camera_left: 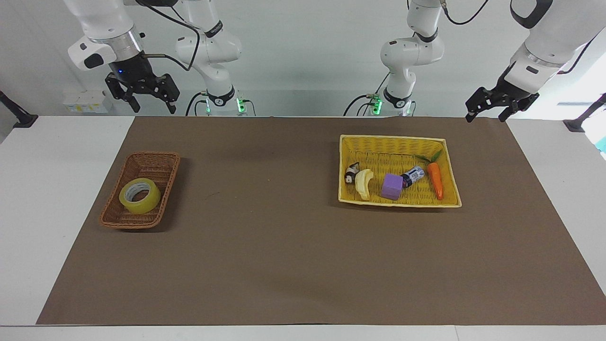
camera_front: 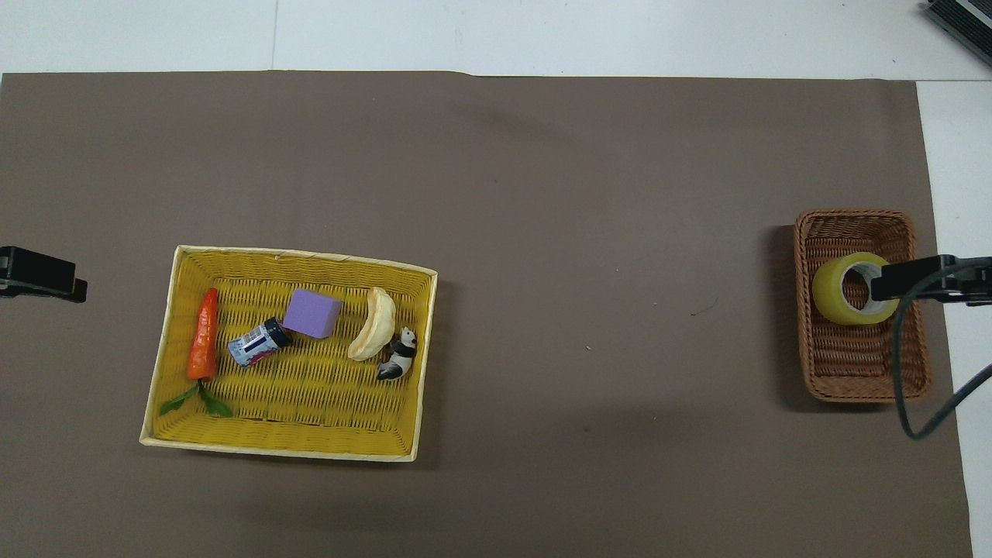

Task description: Move tape to another basket

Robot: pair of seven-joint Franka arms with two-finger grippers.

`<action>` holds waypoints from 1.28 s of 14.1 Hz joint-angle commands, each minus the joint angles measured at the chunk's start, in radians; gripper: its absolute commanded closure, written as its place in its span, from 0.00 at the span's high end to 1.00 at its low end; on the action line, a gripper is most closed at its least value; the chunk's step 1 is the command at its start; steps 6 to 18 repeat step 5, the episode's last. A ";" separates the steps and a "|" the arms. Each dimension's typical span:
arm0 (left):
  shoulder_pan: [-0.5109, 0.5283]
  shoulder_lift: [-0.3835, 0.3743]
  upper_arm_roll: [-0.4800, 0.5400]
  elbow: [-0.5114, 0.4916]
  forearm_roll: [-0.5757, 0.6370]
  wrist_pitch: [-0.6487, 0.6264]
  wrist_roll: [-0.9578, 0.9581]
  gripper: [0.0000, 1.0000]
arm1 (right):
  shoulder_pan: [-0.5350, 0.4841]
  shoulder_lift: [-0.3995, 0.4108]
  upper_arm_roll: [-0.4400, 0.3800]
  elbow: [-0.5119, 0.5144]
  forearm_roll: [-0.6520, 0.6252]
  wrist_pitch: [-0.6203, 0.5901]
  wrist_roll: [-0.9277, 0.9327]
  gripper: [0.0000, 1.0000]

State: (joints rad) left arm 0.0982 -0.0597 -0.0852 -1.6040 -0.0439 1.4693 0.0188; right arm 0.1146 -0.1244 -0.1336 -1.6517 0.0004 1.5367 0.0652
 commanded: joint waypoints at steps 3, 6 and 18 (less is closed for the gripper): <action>0.006 0.000 -0.004 0.013 0.015 -0.021 -0.002 1.00 | -0.007 -0.018 0.003 -0.023 -0.022 0.013 -0.018 1.00; 0.006 0.000 -0.004 0.013 0.015 -0.021 -0.002 1.00 | -0.007 -0.020 0.003 -0.025 -0.022 0.014 -0.022 1.00; 0.006 0.000 -0.004 0.013 0.015 -0.021 -0.002 1.00 | -0.007 -0.020 0.003 -0.025 -0.022 0.014 -0.022 1.00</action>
